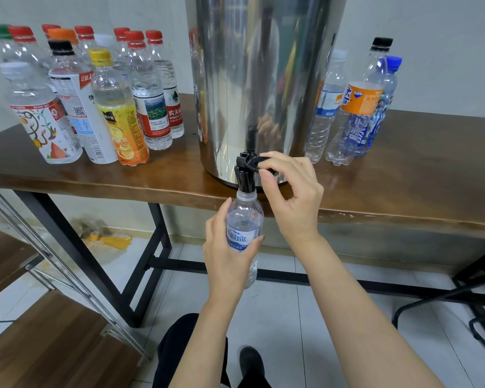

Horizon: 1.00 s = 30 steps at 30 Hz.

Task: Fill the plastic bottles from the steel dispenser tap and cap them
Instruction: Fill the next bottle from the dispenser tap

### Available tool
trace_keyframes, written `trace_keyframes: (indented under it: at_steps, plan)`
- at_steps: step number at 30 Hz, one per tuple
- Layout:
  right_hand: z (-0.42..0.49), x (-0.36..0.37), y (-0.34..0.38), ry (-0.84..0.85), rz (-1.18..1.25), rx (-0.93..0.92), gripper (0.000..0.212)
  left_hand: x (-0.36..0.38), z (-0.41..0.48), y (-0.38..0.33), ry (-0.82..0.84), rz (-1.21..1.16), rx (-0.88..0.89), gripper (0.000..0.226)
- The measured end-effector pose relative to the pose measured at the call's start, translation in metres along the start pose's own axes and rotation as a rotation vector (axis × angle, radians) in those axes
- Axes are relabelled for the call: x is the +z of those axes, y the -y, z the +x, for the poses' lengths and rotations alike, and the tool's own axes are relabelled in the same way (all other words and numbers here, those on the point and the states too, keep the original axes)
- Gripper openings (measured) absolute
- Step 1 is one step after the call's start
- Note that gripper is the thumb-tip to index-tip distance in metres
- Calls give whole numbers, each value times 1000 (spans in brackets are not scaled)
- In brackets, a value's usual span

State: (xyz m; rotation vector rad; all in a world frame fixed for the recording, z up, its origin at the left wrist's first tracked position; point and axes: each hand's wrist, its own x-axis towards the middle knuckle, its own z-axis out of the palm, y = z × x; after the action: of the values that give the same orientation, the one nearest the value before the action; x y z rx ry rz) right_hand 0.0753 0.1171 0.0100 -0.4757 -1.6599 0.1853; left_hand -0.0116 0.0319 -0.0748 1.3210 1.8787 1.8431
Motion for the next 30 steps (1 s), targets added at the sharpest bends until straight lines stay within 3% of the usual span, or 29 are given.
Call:
trace_keyframes:
  at_steps: [30]
  plan:
    - [1, -1, 7, 17, -11, 29, 20, 0, 0, -3, 8, -7, 7, 86]
